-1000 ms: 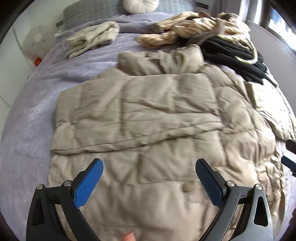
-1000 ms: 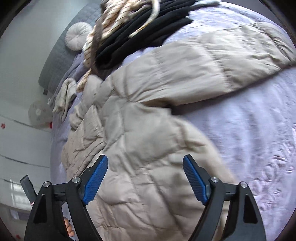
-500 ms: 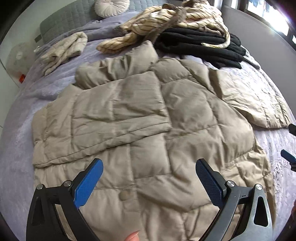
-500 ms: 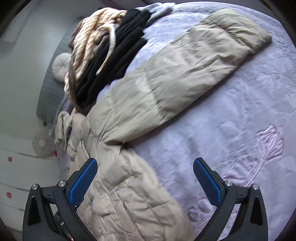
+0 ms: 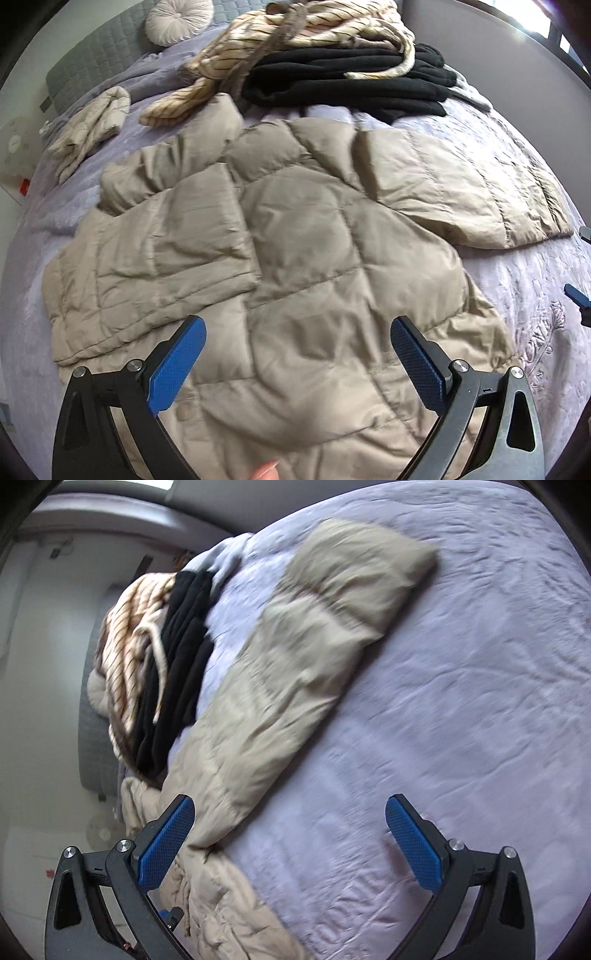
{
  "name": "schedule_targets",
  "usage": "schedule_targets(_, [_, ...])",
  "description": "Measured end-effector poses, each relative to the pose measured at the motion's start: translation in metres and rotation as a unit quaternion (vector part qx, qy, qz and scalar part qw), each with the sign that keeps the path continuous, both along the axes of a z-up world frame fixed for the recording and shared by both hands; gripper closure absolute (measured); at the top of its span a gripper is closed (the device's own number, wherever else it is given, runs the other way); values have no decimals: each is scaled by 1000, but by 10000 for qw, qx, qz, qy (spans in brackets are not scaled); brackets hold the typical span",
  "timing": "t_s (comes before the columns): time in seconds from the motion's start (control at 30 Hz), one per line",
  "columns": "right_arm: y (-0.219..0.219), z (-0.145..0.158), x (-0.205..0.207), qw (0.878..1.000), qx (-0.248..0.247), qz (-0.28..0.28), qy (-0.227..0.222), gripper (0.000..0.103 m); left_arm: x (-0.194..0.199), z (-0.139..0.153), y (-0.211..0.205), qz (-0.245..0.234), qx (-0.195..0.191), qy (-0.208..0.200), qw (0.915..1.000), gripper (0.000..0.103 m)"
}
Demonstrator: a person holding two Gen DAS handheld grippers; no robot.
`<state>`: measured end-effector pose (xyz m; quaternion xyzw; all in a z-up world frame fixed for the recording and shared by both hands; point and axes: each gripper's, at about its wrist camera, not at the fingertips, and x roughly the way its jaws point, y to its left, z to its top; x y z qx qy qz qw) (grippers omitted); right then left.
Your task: Fold large clothes
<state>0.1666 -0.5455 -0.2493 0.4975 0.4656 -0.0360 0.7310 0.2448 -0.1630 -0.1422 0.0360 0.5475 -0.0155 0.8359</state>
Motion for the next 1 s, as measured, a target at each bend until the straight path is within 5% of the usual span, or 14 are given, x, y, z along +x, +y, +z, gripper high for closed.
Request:
schedule_targets(0.4, [-40,-25,30,9980,398,-497,-65,0,15,-11,-34,-114,-62,205,9997,2])
schedule_targets(0.63, [-41,-37,73,9977,463,-480,-151,0,26,-20,-36,243,323,182,9990,2])
schedule_targets(0.87, [-48,-46,106,9852,1435,-731,-580,2,30,-28,-25,374,353,320,9982,2])
schedule_targets(0.9, [-48,-47,108,9834,1534,-779,-569,9,30,-28,-22,427,384,305,9979,2])
schedule_targets(0.97, [-44,-52,113,9804,1738,-780,-497,38,30,-27,-17,509,409,263,9975,2])
schedule_targets(1.0, [-40,-56,116,9790,1854,-735,-428,67,30,-27,-14,521,414,258,9974,2])
